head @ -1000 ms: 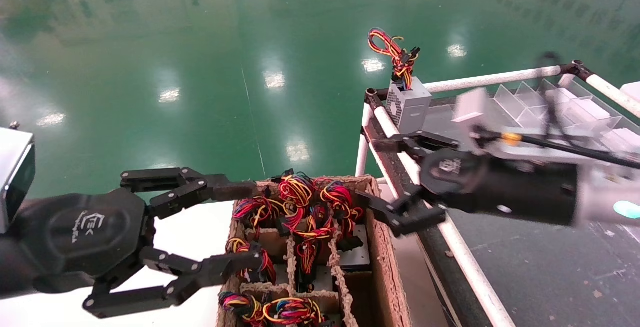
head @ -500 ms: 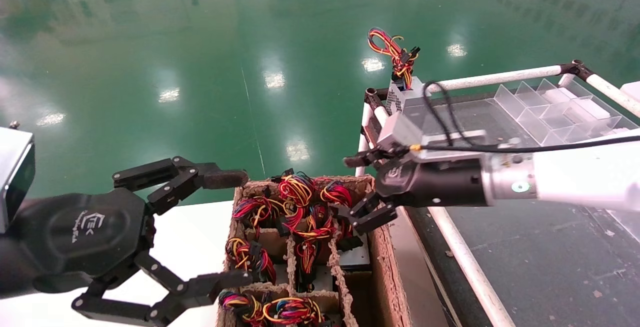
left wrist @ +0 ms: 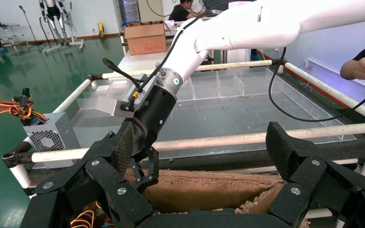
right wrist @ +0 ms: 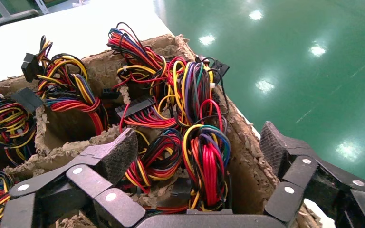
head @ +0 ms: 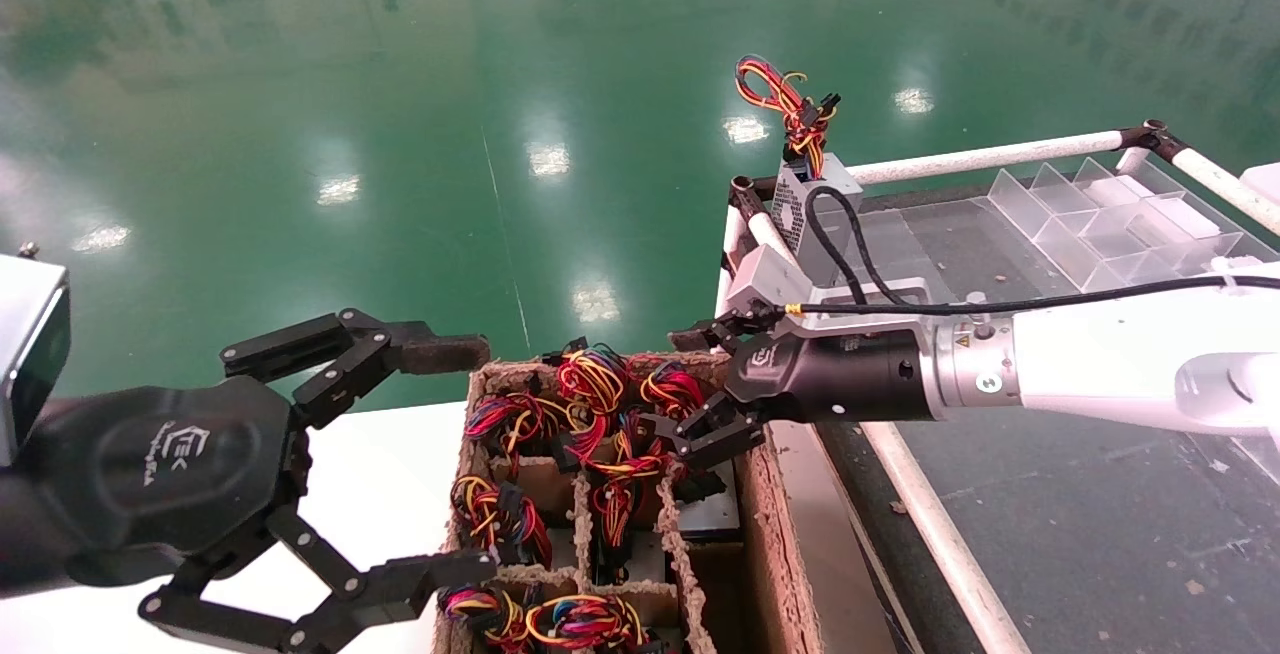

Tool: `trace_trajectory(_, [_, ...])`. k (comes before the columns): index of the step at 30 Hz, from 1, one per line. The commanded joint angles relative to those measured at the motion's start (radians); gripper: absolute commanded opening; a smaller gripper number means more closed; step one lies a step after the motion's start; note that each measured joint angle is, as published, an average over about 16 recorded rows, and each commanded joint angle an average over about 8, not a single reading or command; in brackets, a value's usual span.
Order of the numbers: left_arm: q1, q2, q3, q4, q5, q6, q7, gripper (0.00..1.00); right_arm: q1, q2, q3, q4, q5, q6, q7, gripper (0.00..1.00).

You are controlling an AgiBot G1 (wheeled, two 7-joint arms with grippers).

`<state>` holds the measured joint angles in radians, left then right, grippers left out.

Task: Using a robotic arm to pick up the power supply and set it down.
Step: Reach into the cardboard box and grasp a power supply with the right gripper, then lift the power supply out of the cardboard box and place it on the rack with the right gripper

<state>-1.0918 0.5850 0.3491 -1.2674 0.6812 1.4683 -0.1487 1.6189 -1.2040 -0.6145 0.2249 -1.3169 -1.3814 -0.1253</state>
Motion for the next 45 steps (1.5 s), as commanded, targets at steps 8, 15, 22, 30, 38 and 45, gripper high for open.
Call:
trace_trajectory(8, [0.0,0.0,0.0,0.0,0.0,0.0,0.0,1.0,0.022,-0.014,0.001,-0.094,0.002,-0.015,-0.059,0.0])
trace_trajectory(15, [0.0,0.0,0.0,0.0,0.0,0.0,0.0,1.0,0.031,-0.016,0.004,-0.139,0.005,-0.013,-0.089,0.0])
trace_trajectory(22, [0.0,0.0,0.0,0.0,0.0,0.0,0.0,1.0,0.037,-0.018,0.007,-0.17,0.009,-0.005,-0.111,0.0])
trace_trajectory(30, [0.0,0.0,0.0,0.0,0.0,0.0,0.0,1.0,0.04,-0.021,0.01,-0.192,0.013,-0.007,-0.127,0.0])
trace_trajectory(38, [0.0,0.0,0.001,0.0,0.0,0.0,0.0,1.0,0.035,-0.022,0.014,-0.207,0.018,-0.008,-0.138,0.0])
trace_trajectory(45, [0.0,0.0,0.001,0.0,0.0,0.0,0.0,1.0,0.03,-0.014,0.027,-0.215,0.037,-0.009,-0.149,0.0])
